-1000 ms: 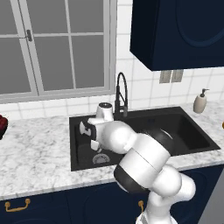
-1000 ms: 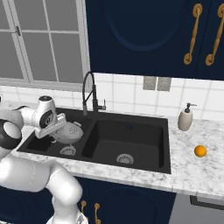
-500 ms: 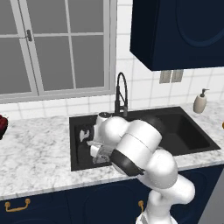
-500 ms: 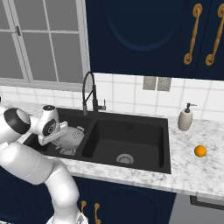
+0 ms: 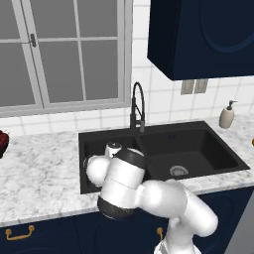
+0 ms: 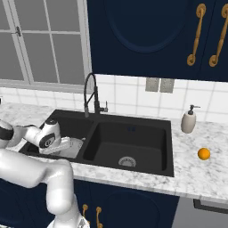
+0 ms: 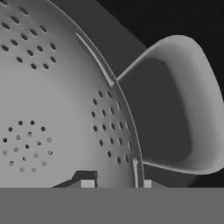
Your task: Put the colander in the sink, put the orange in the colander, and turn on the sink faucet and pour water over the colander.
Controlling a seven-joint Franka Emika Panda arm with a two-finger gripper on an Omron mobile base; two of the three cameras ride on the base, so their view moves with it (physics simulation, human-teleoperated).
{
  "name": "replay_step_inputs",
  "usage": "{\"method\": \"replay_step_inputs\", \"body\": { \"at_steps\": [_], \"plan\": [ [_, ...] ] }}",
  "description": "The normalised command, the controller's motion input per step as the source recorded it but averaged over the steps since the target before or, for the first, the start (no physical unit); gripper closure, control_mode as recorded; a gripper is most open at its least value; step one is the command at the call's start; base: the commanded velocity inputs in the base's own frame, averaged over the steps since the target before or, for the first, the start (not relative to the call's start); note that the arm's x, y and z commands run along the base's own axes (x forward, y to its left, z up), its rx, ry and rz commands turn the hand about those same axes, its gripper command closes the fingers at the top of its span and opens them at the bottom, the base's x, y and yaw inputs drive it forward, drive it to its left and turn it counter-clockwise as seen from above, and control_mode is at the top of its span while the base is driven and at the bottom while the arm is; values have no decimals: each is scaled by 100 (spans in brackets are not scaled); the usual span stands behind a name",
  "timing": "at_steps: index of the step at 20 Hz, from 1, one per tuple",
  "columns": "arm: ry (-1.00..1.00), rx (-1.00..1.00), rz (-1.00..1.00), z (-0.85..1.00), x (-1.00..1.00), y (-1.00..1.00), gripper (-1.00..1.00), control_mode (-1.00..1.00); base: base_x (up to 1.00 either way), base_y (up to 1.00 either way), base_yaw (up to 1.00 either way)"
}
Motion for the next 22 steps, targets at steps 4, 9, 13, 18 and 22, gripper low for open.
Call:
{"method": "replay_step_inputs", "body": {
  "at_steps": [4, 9, 13, 18, 22],
  "plan": [
    [3, -2, -41, 1, 55, 77, 100, -100, 0, 0, 0],
    [0, 0, -29, 22, 66, 29, -100, -100, 0, 0, 0],
    [-12, -1, -23, 61, -4, 38, -100, -100, 0, 0, 0],
    [-25, -9, -31, 59, -27, 88, -100, -100, 0, 0, 0],
    [-17, -10, -31, 46, -22, 68, -100, -100, 0, 0, 0]
  ]
}}
